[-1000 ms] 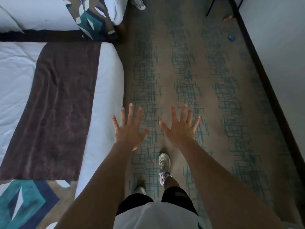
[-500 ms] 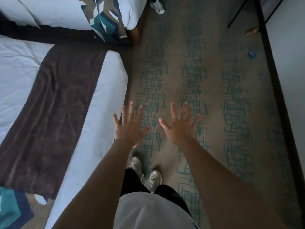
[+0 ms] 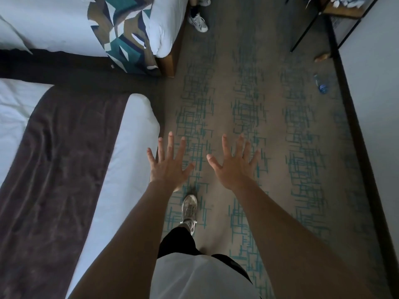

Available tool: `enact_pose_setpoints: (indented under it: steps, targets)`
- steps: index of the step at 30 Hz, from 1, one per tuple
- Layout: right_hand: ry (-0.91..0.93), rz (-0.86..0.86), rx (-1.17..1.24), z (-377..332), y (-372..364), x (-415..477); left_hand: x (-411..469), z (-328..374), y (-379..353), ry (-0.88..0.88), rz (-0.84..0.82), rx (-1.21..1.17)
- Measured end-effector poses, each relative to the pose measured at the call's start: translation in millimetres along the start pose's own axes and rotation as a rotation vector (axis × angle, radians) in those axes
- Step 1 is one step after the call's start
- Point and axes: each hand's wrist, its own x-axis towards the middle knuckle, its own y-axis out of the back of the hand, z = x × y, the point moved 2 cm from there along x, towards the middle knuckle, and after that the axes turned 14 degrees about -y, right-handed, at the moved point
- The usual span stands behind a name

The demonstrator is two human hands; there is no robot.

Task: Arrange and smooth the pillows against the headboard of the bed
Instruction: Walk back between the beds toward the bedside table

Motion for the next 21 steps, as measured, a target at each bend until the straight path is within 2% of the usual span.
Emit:
enact_pose_setpoints:
  steps: [9, 21]
  targets:
    - [-0.002, 0.021, -0.012, -80, 54, 100, 114, -50, 43, 0.004, 0.035, -0.026]
    - [0.083, 0.03, -0.058, -132, 91, 227, 232, -95, 73, 0.072, 0.031, -0.026]
